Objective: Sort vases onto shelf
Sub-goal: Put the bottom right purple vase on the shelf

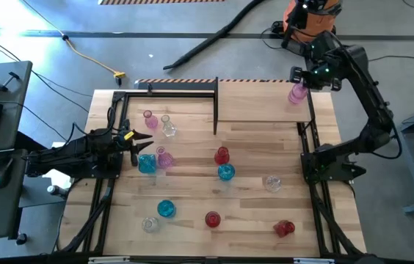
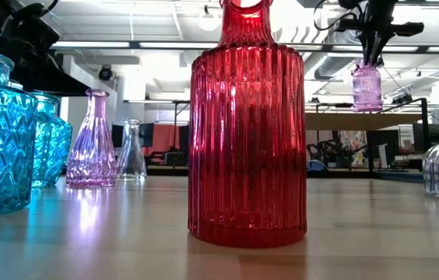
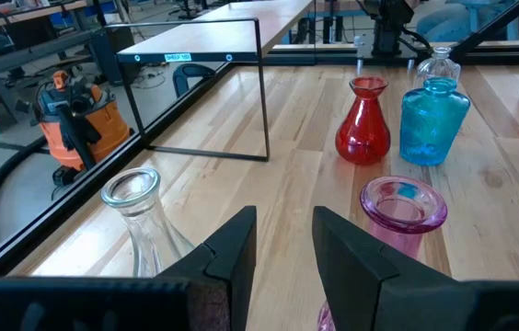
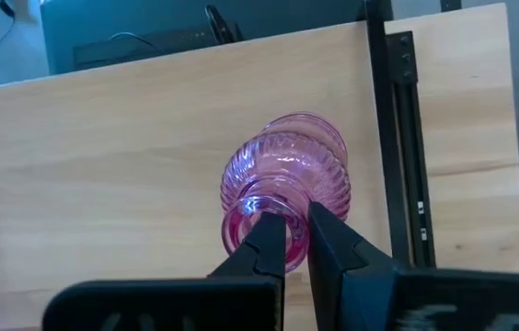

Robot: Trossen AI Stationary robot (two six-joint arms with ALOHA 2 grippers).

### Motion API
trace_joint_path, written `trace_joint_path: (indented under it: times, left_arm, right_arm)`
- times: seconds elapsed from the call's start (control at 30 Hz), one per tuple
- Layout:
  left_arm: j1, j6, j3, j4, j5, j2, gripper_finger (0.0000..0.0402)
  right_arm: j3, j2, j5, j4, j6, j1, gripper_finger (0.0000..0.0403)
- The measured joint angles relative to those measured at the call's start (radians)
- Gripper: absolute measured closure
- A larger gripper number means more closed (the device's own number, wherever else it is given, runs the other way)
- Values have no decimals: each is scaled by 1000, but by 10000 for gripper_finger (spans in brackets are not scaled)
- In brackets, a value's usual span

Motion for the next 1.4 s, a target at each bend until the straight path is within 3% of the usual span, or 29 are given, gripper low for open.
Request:
trace_joint_path:
  times: [0.8, 1.4]
  left_arm:
    - [0, 1, 0, 0, 0, 0, 300]
    - [0, 1, 0, 0, 0, 0, 300]
  right_arm:
    - [-6, 48, 87, 81, 253, 43, 402]
    - [-6, 60, 124, 95, 347, 43, 402]
